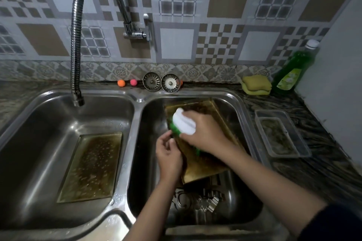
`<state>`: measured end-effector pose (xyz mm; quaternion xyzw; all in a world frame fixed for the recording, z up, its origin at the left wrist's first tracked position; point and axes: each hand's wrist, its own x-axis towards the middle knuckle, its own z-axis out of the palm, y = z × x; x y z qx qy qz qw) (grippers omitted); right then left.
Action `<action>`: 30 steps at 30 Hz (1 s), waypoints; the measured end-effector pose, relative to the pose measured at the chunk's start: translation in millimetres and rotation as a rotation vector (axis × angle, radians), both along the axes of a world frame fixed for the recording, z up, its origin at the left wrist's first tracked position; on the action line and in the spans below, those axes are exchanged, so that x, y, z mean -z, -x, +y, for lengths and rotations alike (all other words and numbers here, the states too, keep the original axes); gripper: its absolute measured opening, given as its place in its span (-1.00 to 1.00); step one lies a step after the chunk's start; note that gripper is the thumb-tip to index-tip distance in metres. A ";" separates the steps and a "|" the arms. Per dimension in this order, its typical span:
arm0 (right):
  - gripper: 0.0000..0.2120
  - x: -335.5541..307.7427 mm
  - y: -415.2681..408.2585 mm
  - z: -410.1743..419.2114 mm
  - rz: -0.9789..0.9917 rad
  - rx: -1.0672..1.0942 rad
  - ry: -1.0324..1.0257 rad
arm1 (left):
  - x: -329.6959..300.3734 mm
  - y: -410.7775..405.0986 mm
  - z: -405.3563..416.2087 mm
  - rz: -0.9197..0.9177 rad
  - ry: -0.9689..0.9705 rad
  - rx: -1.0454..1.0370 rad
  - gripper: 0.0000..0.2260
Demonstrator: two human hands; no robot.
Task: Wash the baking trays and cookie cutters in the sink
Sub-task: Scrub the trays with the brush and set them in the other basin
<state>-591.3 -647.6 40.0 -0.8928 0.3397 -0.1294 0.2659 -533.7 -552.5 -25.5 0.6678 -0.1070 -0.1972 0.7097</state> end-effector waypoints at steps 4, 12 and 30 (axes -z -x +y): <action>-0.33 10.2 29.8 8.6 0.070 -0.082 -0.039 | 11.0 -27.4 12.5 0.080 -0.058 -0.090 -0.78; -0.36 2.1 -4.8 -17.7 0.114 0.043 0.084 | 10.9 8.5 -1.2 0.089 -0.066 0.105 -0.80; -0.34 14.9 19.8 19.2 0.122 -0.105 0.058 | 24.8 -35.8 11.3 0.154 -0.018 -0.019 -0.79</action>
